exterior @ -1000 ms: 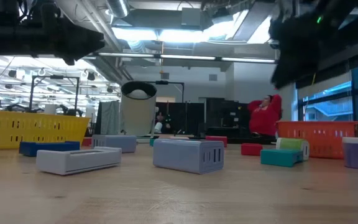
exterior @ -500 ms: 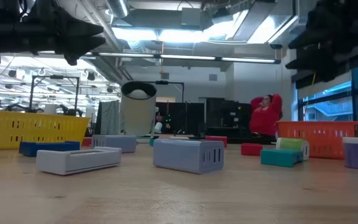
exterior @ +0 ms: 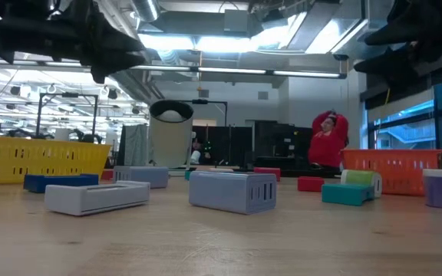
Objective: Pick & Place Office items
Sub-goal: Put the right red digital timer into the yellow basket
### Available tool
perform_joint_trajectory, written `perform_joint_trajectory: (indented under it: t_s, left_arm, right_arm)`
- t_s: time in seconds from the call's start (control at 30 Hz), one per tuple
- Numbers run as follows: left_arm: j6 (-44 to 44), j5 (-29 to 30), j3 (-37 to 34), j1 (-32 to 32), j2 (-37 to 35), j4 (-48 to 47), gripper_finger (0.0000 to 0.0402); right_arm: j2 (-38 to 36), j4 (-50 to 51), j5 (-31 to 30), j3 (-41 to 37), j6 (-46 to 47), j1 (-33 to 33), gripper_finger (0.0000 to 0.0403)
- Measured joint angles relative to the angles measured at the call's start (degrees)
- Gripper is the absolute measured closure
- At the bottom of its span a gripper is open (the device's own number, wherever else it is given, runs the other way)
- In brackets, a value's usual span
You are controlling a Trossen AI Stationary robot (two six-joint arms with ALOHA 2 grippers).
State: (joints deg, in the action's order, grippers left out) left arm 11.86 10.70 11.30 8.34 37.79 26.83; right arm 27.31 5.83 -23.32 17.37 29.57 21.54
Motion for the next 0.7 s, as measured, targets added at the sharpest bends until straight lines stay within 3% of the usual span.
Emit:
perform_joint_trajectory:
  t_s: [0.33,0.53,0.7]
  left_arm:
    - [-0.1,0.2,0.0,0.0,2.0,0.2,0.0205]
    - [-0.1,0.2,0.0,0.0,2.0,0.2,0.0205]
    - [-0.8,0.2,0.0,0.0,2.0,0.4,0.0205]
  right_arm:
    - [3.6,1.3,-1.9,1.6,4.3,1.2,0.0158]
    - [12.0,18.4,-7.4,12.3,5.1,0.4,0.0158]
    - [22.0,30.1,-7.1,23.8,-0.1,-2.7,0.0158]
